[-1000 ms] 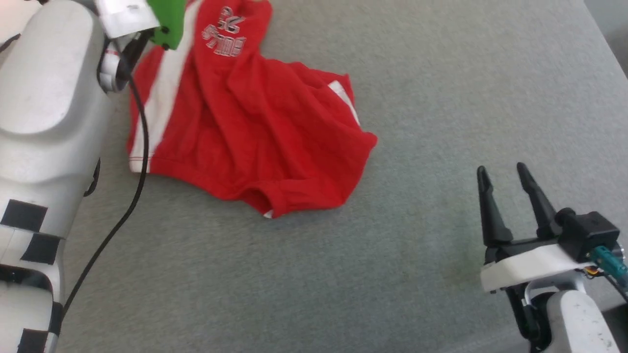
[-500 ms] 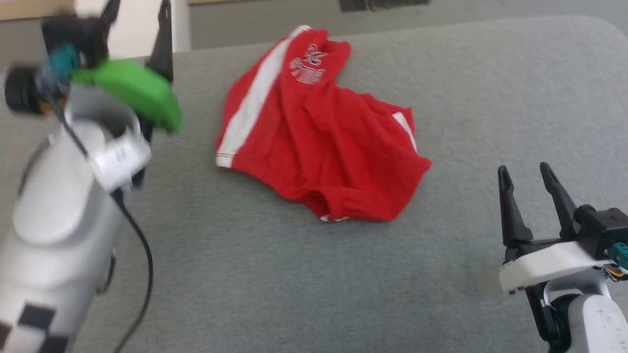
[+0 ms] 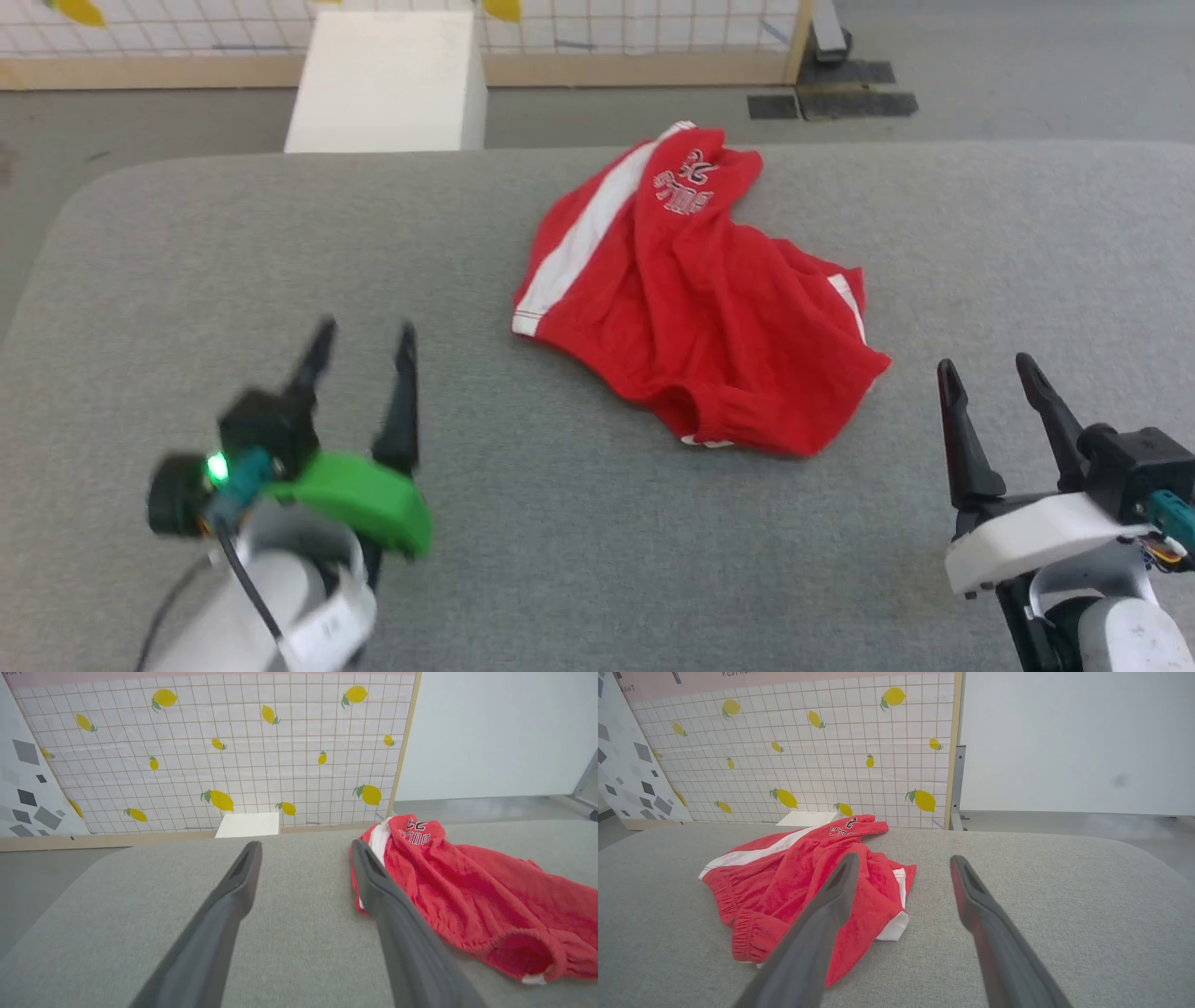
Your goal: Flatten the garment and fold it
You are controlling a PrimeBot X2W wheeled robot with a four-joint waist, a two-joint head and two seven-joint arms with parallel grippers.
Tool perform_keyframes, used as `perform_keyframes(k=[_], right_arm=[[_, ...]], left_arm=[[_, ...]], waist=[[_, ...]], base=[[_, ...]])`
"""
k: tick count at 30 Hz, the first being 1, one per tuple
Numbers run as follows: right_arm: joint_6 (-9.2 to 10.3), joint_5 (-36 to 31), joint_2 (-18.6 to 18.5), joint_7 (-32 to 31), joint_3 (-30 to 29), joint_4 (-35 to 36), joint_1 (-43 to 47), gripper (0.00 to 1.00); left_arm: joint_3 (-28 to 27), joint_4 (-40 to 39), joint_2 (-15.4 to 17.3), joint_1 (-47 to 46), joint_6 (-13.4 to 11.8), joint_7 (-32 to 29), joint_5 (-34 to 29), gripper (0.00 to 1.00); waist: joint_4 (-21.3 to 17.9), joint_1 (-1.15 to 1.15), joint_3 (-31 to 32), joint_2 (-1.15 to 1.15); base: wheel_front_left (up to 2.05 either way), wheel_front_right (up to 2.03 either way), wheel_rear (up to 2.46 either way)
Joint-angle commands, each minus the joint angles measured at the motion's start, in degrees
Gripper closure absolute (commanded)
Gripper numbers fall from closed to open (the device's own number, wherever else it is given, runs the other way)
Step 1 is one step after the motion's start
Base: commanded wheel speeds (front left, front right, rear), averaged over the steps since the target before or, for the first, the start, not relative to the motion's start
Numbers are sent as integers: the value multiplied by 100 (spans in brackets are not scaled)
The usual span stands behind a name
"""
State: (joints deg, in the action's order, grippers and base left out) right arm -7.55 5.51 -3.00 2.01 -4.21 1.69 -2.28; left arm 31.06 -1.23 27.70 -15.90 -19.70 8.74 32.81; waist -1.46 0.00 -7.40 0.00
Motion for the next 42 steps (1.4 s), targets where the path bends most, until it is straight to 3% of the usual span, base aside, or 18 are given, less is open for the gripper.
perform_keyframes(k=[1, 9, 14, 24, 31, 42], right_arm=[[6, 25, 1, -19, 9, 32, 67, 0], [6, 64, 6, -49, 62, 78, 106, 0], [6, 52, 8, -72, 80, 117, 101, 0], [6, -1, 11, -34, 49, 194, 47, 0], [6, 18, 12, 72, 59, 192, -76, 0], [6, 77, 12, 303, 48, 36, -194, 0]], left_arm=[[54, -64, 42, 201, -41, 14, -66, 0], [289, -326, 93, 559, -58, -39, -115, 0], [466, -483, 160, 321, 207, -327, -92, 0], [1224, -969, 101, -598, 1044, -2310, 427, 0], [1530, -964, -65, -1228, 1315, -3741, 1017, 0], [1655, -292, -430, -1886, 1597, -4067, 1129, 0]], waist=[[113, 0, 95, 0], [140, 0, 16, 0], [76, 0, -125, 0], [-233, 0, -639, 0], [-546, 0, -1051, 0], [-918, 0, -1490, 0]], base=[[0, 0, 0], [0, 0, 0], [0, 0, 0], [0, 0, 0], [0, 0, 0], [0, 0, 0]])
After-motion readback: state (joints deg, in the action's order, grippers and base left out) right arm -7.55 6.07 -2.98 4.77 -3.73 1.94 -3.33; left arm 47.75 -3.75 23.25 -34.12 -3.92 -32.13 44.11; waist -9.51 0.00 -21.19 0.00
